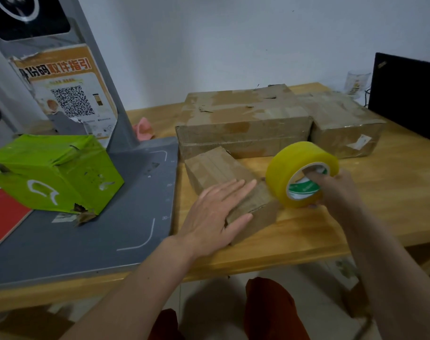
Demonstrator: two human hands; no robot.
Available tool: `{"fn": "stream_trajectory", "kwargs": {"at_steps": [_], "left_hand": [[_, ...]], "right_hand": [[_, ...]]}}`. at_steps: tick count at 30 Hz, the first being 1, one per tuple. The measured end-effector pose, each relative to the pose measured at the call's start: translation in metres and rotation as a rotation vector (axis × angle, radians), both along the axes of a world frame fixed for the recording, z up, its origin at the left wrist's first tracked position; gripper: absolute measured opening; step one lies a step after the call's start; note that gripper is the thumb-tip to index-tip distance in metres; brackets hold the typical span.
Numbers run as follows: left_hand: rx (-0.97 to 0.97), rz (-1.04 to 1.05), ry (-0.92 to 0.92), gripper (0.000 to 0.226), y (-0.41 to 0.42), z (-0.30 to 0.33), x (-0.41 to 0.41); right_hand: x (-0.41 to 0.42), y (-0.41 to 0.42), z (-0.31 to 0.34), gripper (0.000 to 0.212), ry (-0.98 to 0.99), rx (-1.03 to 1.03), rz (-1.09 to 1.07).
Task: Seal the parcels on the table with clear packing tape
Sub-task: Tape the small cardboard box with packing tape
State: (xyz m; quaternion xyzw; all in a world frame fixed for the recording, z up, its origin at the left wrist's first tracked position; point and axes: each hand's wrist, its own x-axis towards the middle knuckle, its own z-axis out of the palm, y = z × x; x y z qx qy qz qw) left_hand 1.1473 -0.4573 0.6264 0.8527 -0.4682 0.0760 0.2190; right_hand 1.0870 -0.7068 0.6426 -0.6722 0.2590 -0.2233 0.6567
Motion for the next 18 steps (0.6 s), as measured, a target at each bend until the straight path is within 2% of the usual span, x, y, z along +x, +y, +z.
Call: {"fn": "stream_trajectory", "kwargs": {"at_steps": [4, 6, 9, 11, 14, 18], "left_hand": [[0.099, 0.017, 0.023, 0.062, -0.001, 0.011, -0.001], [0.222, 0.084, 0.045, 0.070, -0.009, 0.027, -0.004], [0.412, 0.205, -0.035, 0.081, -0.035, 0.042, -0.008], [0.485, 0.255, 0.012, 0.086, -0.047, 0.039, -0.010], [0.480, 0.295, 0.085, 0.080, -0.050, 0.030, -0.010], [0.441, 0.307, 0.092, 0.076, -0.044, 0.030, -0.010]], "right_hand": [[0.001, -0.001, -0.004, 0.008, 0.037, 0.011, 0.006], [0.000, -0.003, -0.002, 0.006, 0.037, -0.008, 0.030], [0.000, -0.003, -0.001, 0.006, 0.047, -0.031, 0.039], [0.001, -0.002, 0.000, 0.006, 0.059, -0.042, 0.032], [0.000, -0.002, 0.001, 0.009, 0.077, -0.064, 0.029], [0.001, 0.002, 0.005, 0.008, 0.058, -0.065, 0.030]]}}
